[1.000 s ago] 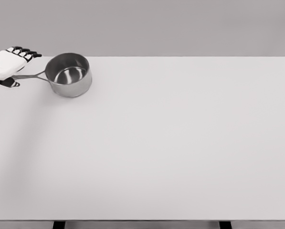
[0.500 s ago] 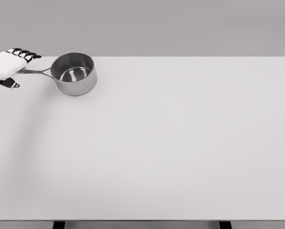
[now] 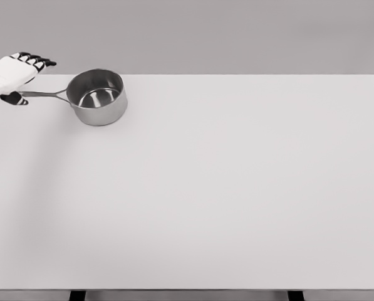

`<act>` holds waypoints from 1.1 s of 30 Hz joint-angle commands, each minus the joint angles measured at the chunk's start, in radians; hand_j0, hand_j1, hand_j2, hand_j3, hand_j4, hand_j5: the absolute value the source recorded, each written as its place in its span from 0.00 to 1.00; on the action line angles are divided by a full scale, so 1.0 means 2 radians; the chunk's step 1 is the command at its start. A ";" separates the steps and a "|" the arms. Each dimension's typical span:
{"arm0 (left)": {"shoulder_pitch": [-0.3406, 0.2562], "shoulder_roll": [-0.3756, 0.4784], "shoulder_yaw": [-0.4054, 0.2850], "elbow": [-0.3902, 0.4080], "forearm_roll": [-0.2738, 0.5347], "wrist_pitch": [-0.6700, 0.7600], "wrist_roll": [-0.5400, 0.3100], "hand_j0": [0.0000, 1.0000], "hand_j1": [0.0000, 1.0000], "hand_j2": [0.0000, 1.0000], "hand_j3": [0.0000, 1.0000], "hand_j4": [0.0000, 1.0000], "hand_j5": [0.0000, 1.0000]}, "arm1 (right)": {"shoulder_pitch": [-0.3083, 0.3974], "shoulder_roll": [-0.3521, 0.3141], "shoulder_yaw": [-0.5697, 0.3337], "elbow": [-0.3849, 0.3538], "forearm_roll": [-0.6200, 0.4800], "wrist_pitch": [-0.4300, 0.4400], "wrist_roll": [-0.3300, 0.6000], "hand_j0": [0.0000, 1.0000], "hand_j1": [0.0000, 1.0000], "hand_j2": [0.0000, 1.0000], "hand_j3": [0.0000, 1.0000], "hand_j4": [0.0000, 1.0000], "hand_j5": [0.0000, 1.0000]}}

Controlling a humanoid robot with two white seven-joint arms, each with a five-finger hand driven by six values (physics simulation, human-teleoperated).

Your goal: Rotate pot handle

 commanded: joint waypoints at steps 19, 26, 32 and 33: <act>-0.020 -0.003 0.000 0.023 -0.004 0.000 0.001 1.00 1.00 1.00 1.00 1.00 1.00 | 0.000 0.000 0.000 0.000 0.000 0.000 0.000 1.00 1.00 1.00 1.00 1.00 1.00; -0.021 -0.005 -0.001 0.022 -0.004 0.000 0.001 1.00 1.00 1.00 1.00 1.00 1.00 | 0.001 0.000 0.000 0.000 0.000 0.000 0.000 1.00 1.00 1.00 1.00 1.00 1.00; -0.013 0.007 0.001 -0.010 0.004 0.000 -0.004 1.00 1.00 1.00 1.00 1.00 1.00 | 0.000 0.000 0.000 0.000 0.000 0.000 0.000 1.00 1.00 1.00 1.00 1.00 1.00; -0.012 0.019 0.003 -0.028 0.007 0.000 -0.005 1.00 1.00 1.00 1.00 1.00 1.00 | 0.000 0.000 0.000 0.000 0.000 0.000 0.000 1.00 1.00 1.00 1.00 1.00 1.00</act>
